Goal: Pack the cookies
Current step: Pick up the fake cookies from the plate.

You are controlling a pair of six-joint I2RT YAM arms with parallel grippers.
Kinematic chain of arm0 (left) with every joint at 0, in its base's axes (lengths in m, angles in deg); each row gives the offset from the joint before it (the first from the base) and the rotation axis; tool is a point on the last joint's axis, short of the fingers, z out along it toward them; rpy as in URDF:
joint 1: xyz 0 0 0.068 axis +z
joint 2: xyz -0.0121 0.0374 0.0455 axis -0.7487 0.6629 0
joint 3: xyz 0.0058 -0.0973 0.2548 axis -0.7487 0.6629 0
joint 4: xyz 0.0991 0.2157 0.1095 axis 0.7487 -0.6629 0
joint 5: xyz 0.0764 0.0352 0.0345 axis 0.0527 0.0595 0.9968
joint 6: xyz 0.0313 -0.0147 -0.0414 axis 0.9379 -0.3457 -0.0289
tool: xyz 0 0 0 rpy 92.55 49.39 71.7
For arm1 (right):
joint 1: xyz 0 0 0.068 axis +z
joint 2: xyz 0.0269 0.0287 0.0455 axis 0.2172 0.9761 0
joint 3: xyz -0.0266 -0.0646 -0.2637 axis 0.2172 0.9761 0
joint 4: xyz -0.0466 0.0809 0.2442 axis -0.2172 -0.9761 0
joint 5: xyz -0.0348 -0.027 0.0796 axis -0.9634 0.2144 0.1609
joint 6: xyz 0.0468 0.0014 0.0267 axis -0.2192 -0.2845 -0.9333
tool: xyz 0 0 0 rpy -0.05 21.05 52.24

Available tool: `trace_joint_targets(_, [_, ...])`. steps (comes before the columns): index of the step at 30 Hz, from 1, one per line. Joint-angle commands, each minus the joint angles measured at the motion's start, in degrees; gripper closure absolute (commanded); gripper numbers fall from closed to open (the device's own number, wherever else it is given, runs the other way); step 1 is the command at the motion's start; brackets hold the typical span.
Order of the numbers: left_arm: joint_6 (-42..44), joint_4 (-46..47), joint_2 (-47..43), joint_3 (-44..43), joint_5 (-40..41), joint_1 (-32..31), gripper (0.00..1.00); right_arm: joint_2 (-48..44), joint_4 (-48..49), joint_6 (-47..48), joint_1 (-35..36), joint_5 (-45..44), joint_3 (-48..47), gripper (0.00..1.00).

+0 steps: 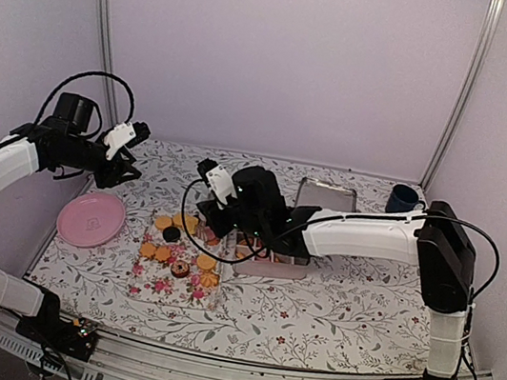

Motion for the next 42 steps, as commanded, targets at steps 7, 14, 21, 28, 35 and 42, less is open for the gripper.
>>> trace_joint_targets(7, [-0.38,0.7,-0.24,0.08,-0.74,0.47,0.61,-0.38,-0.05,-1.29,-0.63,0.44,-1.73,0.9])
trace_joint_targets(14, [-0.47,0.7,-0.56,-0.05,-0.52,0.44,0.61,-3.05,-0.02,0.27,-0.63,0.14,-3.8,1.0])
trace_joint_targets(21, [-0.42,0.83,-0.94,0.0,-0.35,0.45,0.62,-4.57,0.03,1.3,-0.81,-0.25,-4.38,1.0])
trace_joint_targets(28, [-0.34,0.96,-1.03,0.12,-0.21,0.44,0.61,-3.9,-0.11,0.76,-1.28,-0.43,-3.72,1.0])
trace_joint_targets(35, [-0.35,0.96,-1.21,0.13,0.0,0.48,0.62,-2.66,-0.2,0.38,-1.55,-0.04,-3.47,0.93])
trace_joint_targets(42, [-0.86,1.23,-1.21,0.08,0.28,0.44,0.61,-0.41,-0.28,1.47,-1.64,-0.35,-4.01,0.87])
